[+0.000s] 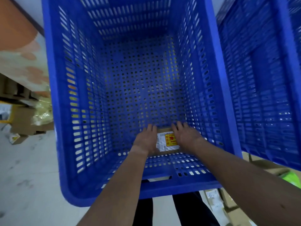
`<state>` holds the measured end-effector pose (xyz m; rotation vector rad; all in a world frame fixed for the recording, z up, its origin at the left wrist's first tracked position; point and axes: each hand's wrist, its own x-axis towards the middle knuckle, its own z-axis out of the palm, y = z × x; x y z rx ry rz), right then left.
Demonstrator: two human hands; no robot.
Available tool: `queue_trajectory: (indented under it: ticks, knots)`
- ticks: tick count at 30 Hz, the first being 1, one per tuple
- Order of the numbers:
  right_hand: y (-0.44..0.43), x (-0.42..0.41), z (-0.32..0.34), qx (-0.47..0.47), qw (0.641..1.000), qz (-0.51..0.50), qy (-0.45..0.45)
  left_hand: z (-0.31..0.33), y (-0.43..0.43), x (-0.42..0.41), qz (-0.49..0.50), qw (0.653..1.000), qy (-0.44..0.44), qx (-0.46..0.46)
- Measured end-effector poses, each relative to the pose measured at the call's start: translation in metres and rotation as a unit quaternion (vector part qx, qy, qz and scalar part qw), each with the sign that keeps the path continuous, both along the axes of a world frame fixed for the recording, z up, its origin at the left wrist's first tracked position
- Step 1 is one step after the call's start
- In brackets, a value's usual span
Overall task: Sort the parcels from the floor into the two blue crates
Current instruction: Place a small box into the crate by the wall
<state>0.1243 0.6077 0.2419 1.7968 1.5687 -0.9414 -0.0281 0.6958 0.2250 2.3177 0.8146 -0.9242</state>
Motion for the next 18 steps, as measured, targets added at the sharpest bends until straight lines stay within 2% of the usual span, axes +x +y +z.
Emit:
queue_trajectory:
  ticks: [7, 12, 18]
  knots:
    - [0.005, 0.01, 0.059, 0.0, 0.998, -0.053, 0.037, 0.067, 0.023, -0.007, 0.036, 0.999, 0.002, 0.008]
    - [0.014, 0.019, 0.144, 0.001, 0.991, -0.101, 0.085, 0.16, 0.033, -0.008, 0.092, 0.996, -0.007, 0.02]
    - [-0.001, 0.031, 0.249, 0.061, 0.978, -0.169, 0.109, 0.287, 0.022, -0.004, 0.163, 0.985, -0.038, 0.043]
